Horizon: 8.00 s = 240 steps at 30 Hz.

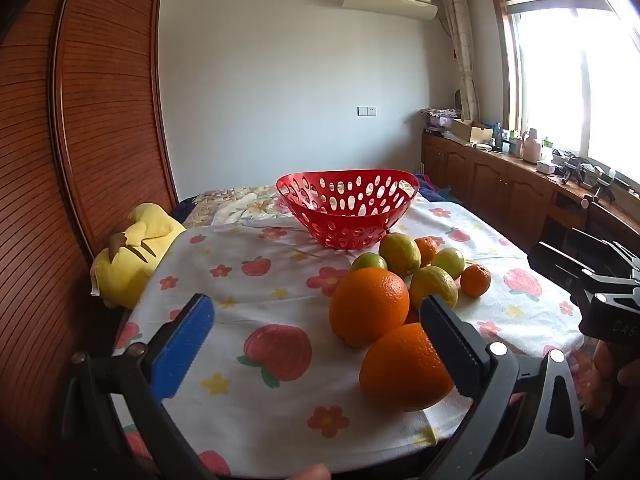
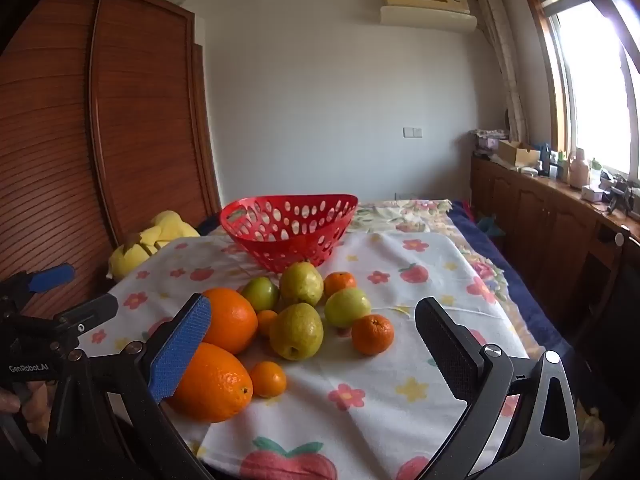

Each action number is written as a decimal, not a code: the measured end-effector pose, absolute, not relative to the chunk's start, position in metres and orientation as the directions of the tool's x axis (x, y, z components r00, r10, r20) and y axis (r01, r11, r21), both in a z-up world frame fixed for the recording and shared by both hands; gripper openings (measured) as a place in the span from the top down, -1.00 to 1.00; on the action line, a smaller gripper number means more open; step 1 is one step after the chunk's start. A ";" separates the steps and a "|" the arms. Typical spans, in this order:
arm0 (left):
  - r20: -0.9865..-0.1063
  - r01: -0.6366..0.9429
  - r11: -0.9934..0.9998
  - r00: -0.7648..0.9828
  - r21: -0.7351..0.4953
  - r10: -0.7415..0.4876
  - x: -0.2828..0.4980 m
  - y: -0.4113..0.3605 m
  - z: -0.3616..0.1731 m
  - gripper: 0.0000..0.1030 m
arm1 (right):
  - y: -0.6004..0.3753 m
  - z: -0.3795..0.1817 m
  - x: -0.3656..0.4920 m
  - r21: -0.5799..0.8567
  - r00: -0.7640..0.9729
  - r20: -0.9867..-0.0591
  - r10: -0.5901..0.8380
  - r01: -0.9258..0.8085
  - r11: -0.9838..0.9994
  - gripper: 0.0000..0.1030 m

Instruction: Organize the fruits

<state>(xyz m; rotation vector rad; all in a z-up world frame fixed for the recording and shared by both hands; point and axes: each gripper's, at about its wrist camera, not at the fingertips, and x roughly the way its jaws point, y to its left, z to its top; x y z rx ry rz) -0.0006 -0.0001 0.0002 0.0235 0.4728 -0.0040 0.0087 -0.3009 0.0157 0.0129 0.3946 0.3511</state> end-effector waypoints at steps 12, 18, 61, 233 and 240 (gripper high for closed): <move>-0.457 0.009 1.000 0.889 0.024 0.003 -0.001 0.002 0.001 -1.00 | -0.299 0.017 0.007 0.080 0.864 -0.371 0.339 -0.334 0.939 -1.00; -0.454 0.008 1.000 0.891 0.026 0.005 -0.002 0.001 0.004 -1.00 | -0.299 0.018 0.006 0.079 0.866 -0.368 0.338 -0.333 0.939 -1.00; -0.435 0.008 0.999 0.900 0.038 0.009 -0.006 0.000 0.014 -1.00 | -0.298 0.021 0.004 0.069 0.870 -0.362 0.335 -0.333 0.940 -1.00; -0.525 0.227 0.973 0.823 -0.047 -0.217 0.161 0.019 0.034 -0.82 | -0.215 0.005 0.254 0.074 0.591 -0.671 0.448 -0.548 0.833 0.10; -0.548 0.234 0.972 0.808 -0.037 -0.215 0.187 0.013 0.029 -0.82 | -0.200 0.000 0.262 0.039 0.589 -0.678 0.440 -0.569 0.822 0.10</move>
